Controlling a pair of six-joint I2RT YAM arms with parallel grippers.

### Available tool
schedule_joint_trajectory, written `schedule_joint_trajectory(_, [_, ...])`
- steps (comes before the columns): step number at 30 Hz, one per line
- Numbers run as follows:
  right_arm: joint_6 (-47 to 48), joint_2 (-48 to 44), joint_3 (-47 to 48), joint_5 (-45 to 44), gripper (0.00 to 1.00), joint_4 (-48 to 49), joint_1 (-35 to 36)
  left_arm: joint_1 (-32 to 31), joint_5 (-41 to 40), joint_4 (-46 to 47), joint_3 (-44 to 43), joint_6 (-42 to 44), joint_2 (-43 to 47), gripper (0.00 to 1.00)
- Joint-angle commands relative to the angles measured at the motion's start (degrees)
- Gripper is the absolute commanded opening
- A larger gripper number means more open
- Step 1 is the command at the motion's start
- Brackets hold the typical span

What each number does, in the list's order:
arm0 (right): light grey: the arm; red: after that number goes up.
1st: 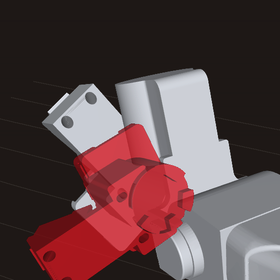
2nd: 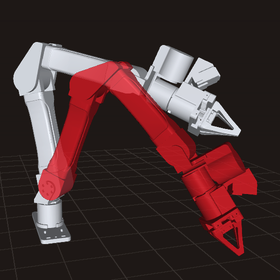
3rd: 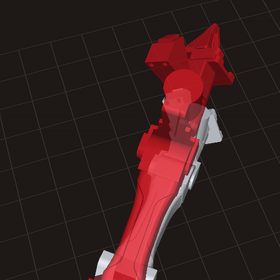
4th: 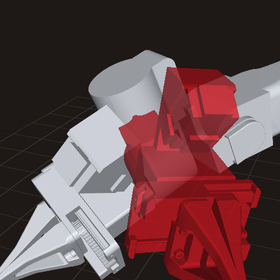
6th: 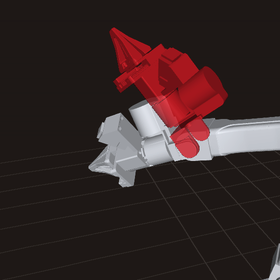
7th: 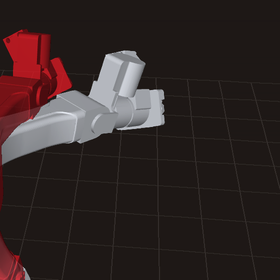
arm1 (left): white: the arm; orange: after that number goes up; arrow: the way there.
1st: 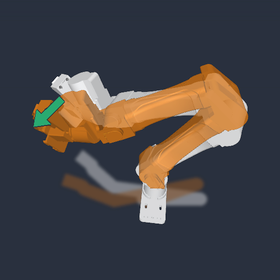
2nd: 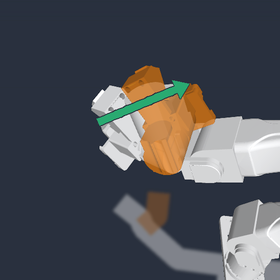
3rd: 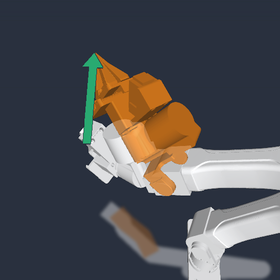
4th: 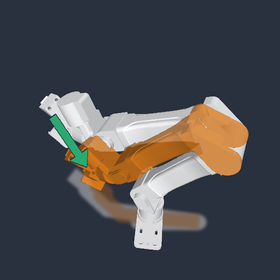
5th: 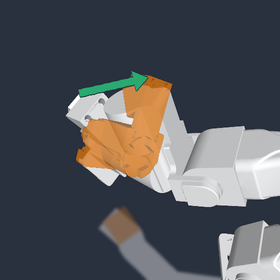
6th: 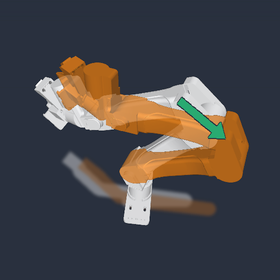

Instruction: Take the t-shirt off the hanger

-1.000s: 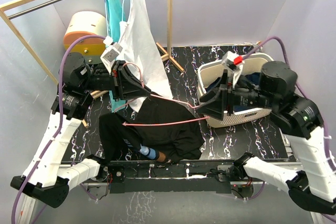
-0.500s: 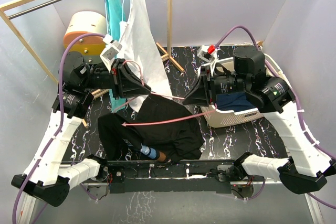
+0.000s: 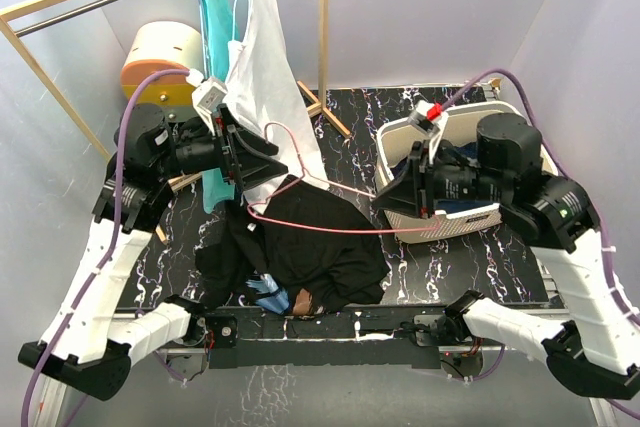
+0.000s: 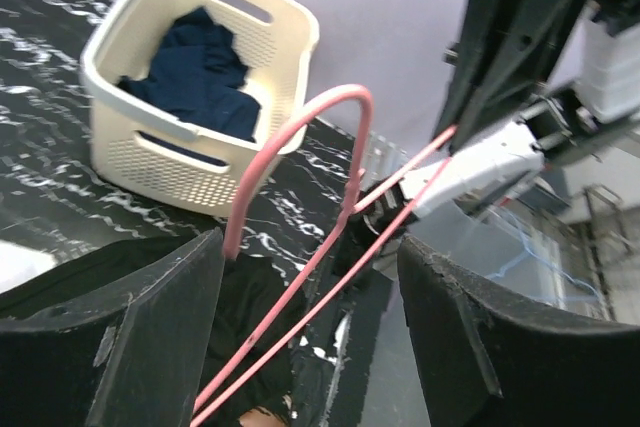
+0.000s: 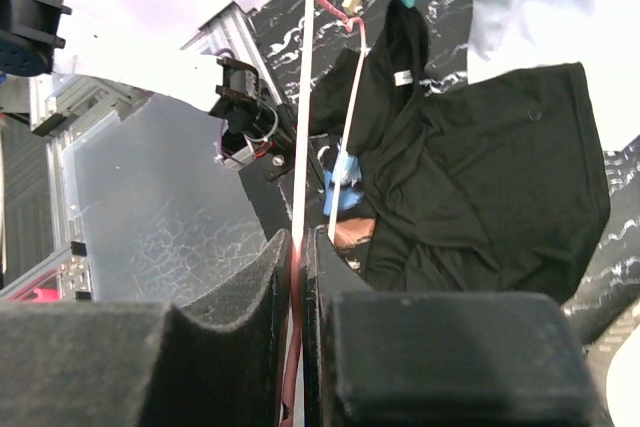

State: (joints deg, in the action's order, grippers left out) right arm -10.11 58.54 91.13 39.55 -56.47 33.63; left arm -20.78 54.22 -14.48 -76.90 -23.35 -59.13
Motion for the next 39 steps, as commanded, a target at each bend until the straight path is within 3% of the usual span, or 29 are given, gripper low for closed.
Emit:
schedule_joint_trajectory(1, [-2.93, -4.2, -1.69, -6.39, 0.08, -2.29, -0.15, 0.03, -10.75, -5.39, -1.97, 3.5, 4.4, 0.68])
schedule_joint_trajectory(11, [-6.37, -3.99, -0.08, -19.67, 0.08, -0.26, -0.19, 0.01, -23.15, -8.39, 0.53, 3.67, 10.44, 0.68])
schedule_joint_trajectory(21, [-7.03, 7.99, 6.64, -38.72, 0.08, 14.52, -0.14, 0.03, -34.08, -10.03, 8.34, 3.81, 22.26, 0.65])
schedule_joint_trajectory(31, [-3.86, 23.92, 15.12, -43.6, 0.08, 39.08, -0.27, 0.03, -40.75, -13.98, 18.02, 1.38, 34.5, 0.63])
schedule_joint_trajectory(39, [-0.81, 33.06, 26.02, -46.07, 0.08, 45.92, -0.23, 0.03, -52.95, -18.77, 24.79, 3.45, 43.08, 0.59])
